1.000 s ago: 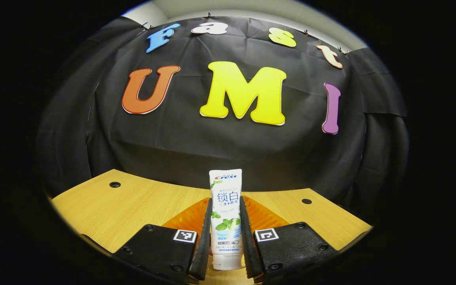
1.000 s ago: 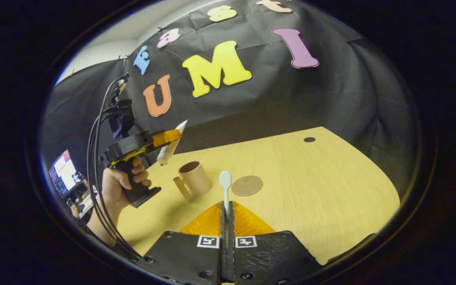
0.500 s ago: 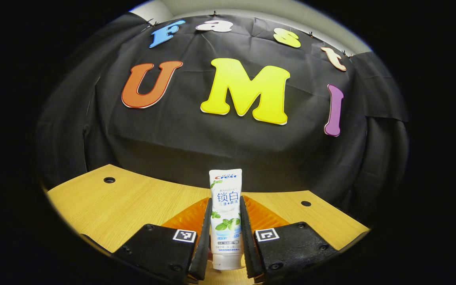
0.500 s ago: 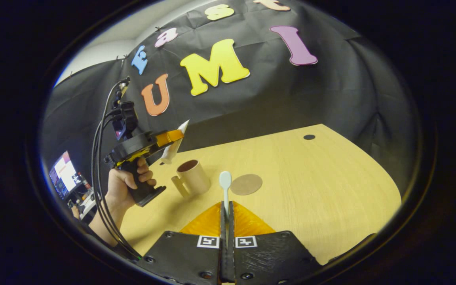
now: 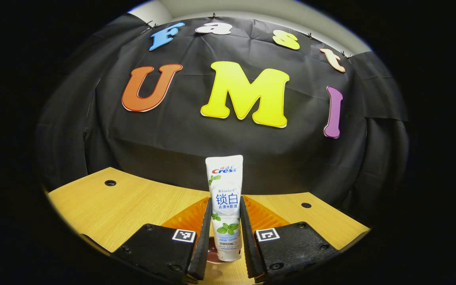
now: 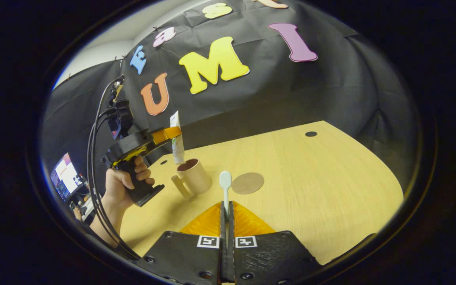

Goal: Put the toothbrush and toothpaste on the desktop into the cup, then pick up the cup and place it on the coaster on the desktop.

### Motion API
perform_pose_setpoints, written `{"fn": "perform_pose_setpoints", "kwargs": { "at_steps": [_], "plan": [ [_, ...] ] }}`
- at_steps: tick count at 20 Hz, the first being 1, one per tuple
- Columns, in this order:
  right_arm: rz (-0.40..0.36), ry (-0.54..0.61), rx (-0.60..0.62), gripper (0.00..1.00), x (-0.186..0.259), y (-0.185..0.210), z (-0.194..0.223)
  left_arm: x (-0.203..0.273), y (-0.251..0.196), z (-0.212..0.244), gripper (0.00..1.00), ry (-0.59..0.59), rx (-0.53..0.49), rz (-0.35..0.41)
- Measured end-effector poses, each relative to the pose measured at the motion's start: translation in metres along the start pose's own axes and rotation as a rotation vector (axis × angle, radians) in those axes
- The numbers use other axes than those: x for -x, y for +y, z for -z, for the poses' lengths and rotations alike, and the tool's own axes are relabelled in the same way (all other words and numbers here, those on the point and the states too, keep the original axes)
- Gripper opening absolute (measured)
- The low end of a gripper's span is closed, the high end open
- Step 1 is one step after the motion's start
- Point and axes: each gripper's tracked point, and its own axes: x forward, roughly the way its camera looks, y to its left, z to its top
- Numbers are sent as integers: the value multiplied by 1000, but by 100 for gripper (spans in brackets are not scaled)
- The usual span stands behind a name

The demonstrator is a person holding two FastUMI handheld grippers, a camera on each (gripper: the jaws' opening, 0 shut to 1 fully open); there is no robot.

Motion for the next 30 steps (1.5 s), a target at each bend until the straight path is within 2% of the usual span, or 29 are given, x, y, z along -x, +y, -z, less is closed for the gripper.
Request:
{"fn": "perform_pose_setpoints", "kwargs": {
  "at_steps": [6, 7, 8, 17, 19, 21, 22, 23, 24, 26, 29, 30],
  "plan": [
    [3, -3, 3, 0, 1, 2, 0, 2, 5, 0, 41, 1, 6, -10],
    [2, -3, 5, 0, 1, 2, 0, 2, 5, -1, 46, -1, 7, -11],
    [2, -2, 7, 0, 1, 3, 1, 2, 6, -1, 42, -3, 7, -13],
    [-2, 4, 12, 0, 0, 8, 2, 5, 10, -2, 43, -7, 17, -18],
    [-2, 5, 12, 0, 0, 8, 2, 8, 10, -12, 38, -38, 10, -24],
    [-4, 5, 12, 0, 2, 9, 3, 9, 11, -15, 37, -48, 9, -26],
    [-8, 4, 13, 0, 1, 10, 3, 11, 12, -14, 47, -45, 9, -25],
    [-15, 2, 13, 0, 1, 11, 2, 11, 13, -13, 37, -39, 11, -25],
    [-20, 3, 14, 0, -1, 13, 3, 12, 14, -10, 39, -31, 12, -29],
    [-29, -2, 31, 0, -1, 18, 2, 15, 15, -6, 49, -10, 13, -27],
    [-38, -35, 77, 0, -4, 27, -10, 24, 22, -1, 80, 21, -10, -46],
    [-46, -45, 100, 0, -5, 32, -14, 28, 25, -8, 84, 5, -18, -55]
  ]
}}
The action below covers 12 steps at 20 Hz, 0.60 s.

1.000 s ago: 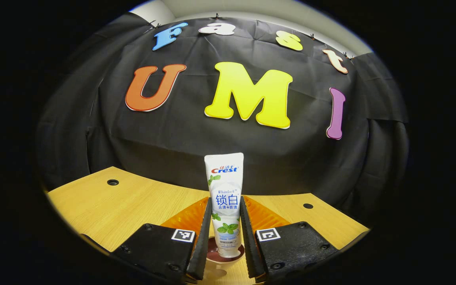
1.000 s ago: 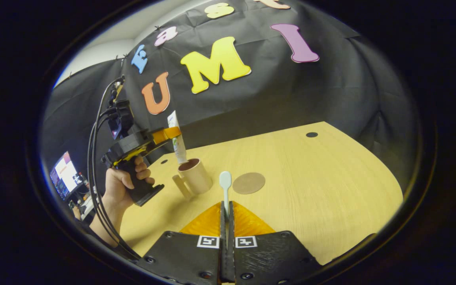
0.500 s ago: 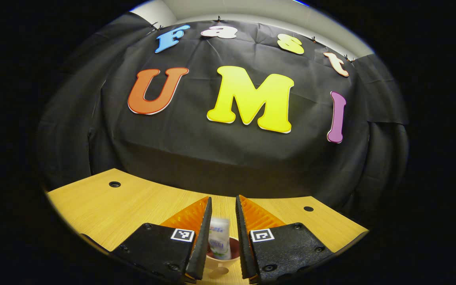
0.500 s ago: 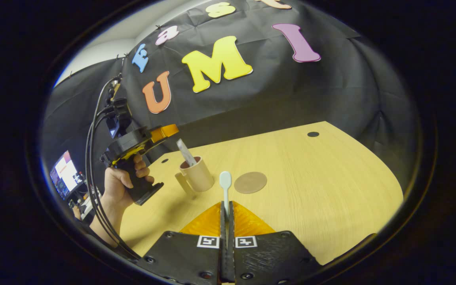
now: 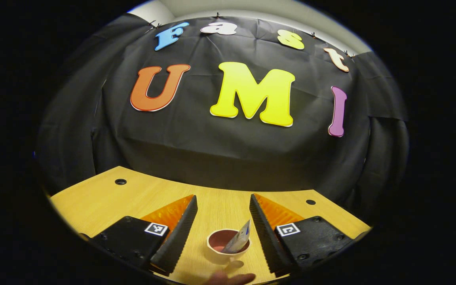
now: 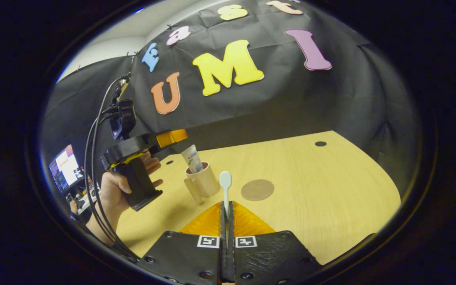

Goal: Put the toothbrush and toothpaste on the desktop into the cup, then pick up the cup and place it on the coaster on the desktop.

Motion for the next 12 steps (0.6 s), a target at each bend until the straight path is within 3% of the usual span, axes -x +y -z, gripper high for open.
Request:
{"fn": "perform_pose_setpoints", "kwargs": {
  "at_steps": [1, 3, 12],
  "plan": [
    [-7, -13, 28, 0, -3, 6, -6, 4, 5, -6, 93, -22, -2, -14],
    [-23, -39, 77, 0, -9, 19, -18, 13, 16, -17, 99, -52, -13, -36],
    [-154, -232, 249, 0, -70, 107, -102, 64, 82, -21, 98, -83, -49, -125]
  ]
}}
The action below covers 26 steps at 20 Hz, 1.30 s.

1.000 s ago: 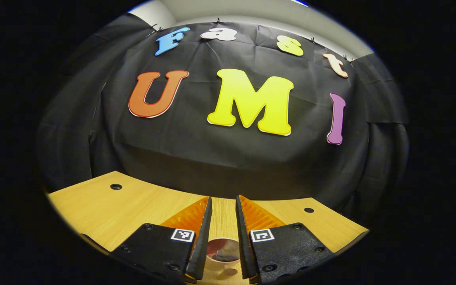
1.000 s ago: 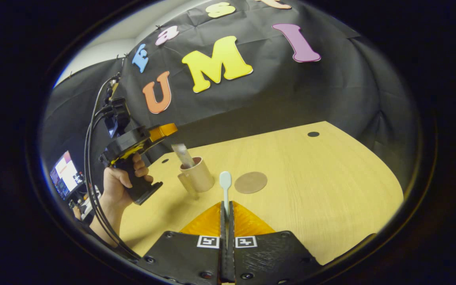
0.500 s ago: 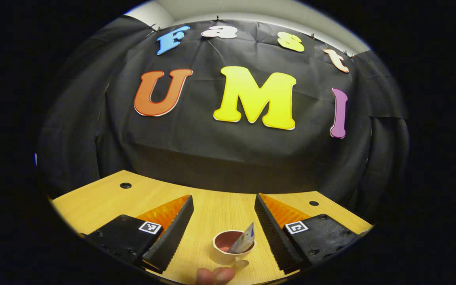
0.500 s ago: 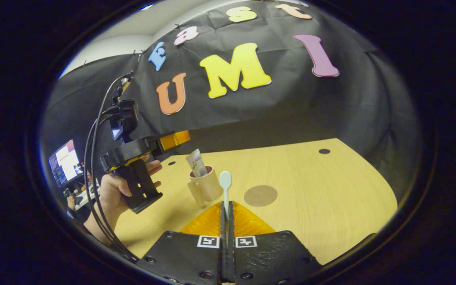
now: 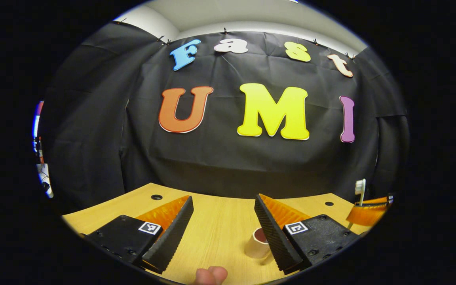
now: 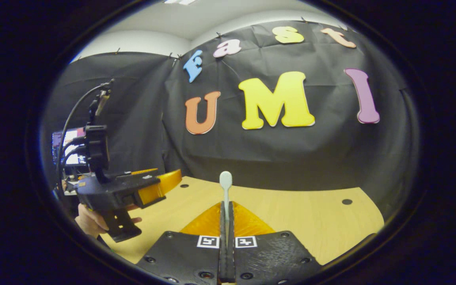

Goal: Put the toothbrush and toothpaste on the desktop into the cup, then pick up the cup and place it on the coaster on the desktop.

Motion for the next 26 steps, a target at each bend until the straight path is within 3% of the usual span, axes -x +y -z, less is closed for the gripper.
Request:
{"fn": "perform_pose_setpoints", "kwargs": {
  "at_steps": [3, 4, 5, 8, 11, 17, 24, 26],
  "plan": [
    [-64, -93, 22, 0, -28, 26, -27, 9, 25, 16, 98, 49, 4, -34],
    [-77, -133, 36, 0, -39, 32, -36, 12, 35, 18, 89, 55, 2, -46],
    [-93, -178, 37, 0, -54, 36, -45, 12, 47, 20, 98, 58, 1, -65],
    [-139, -244, -30, 2, -72, 45, -62, 14, 63, 25, 98, 69, 17, -88],
    [-106, -327, -34, 0, -87, 36, -77, 16, 76, 31, 98, 80, 21, -107],
    [-61, -244, -51, 0, -136, 18, -30, 12, 86, 42, 98, 109, 7, -125],
    [-75, -179, -70, 4, -139, 14, -4, 2, 83, 55, 98, 144, 12, -125],
    [-100, -175, -69, 14, -131, 19, -2, 3, 80, 54, 98, 144, 22, -122]
  ]
}}
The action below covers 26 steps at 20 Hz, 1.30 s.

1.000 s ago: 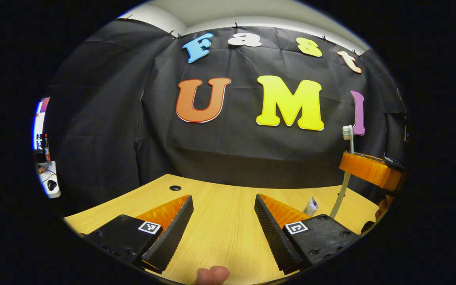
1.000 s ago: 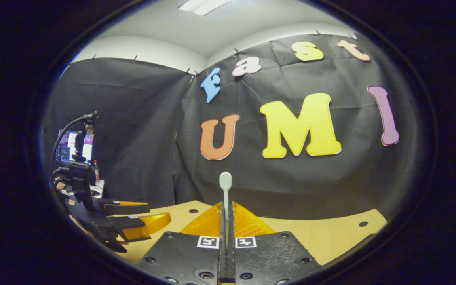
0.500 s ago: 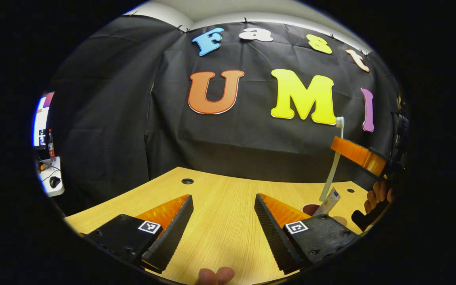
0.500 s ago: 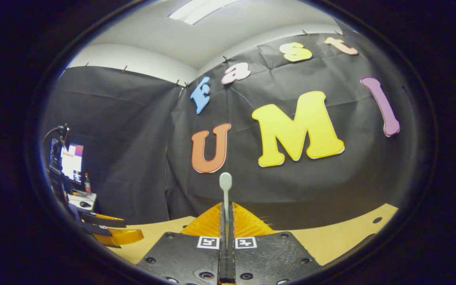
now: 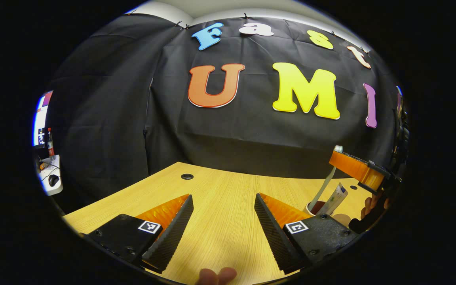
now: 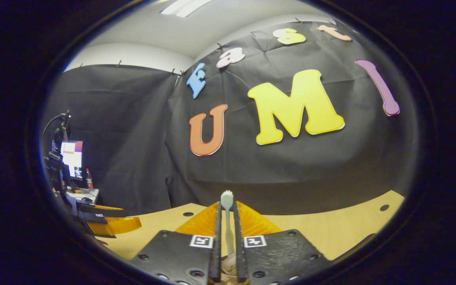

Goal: Put the toothbrush and toothpaste on the desktop into the cup, then pick up the cup and place it on the coaster on the desktop.

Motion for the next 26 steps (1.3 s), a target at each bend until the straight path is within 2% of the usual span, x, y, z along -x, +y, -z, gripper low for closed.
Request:
{"fn": "perform_pose_setpoints", "kwargs": {
  "at_steps": [2, 3, 4, 5, 7, 12, 13, 14, 15, 18, 21, 24, 26],
  "plan": [
    [7, 9, 39, 52, 7, -2, 3, 2, -4, -1, 98, -2, -2, 1],
    [13, 11, 57, 68, 10, -3, 3, 2, -7, -4, 98, -3, -4, 4],
    [14, 6, 65, 72, 14, -3, 0, 3, -11, -6, 98, -9, -5, 6],
    [13, -2, 64, 86, 18, -1, -5, 5, -14, -10, 98, -17, -7, 5],
    [17, -32, 65, 94, 26, -1, -17, 9, -19, -16, 98, -30, -12, 4],
    [66, -106, 91, 95, 56, -11, -44, 20, -38, -28, 98, -50, -29, 18],
    [70, -110, 86, 92, 65, -12, -48, 24, -42, -29, 98, -48, -31, 25],
    [75, -115, 83, 95, 72, -14, -52, 26, -48, -29, 98, -43, -32, 31],
    [83, -118, 83, 93, 82, -17, -55, 29, -54, -30, 98, -40, -34, 36],
    [107, -152, 78, 98, 114, -31, -69, 37, -75, -31, 98, -22, -53, 64],
    [125, -223, 36, 92, 152, -45, -88, 45, -101, -31, 98, 4, -58, 113],
    [163, -184, 14, 95, 183, -64, -78, 48, -125, -31, 98, 49, -60, 158],
    [196, -139, 24, 95, 205, -79, -69, 45, -139, -43, 98, 60, -110, 180]
  ]
}}
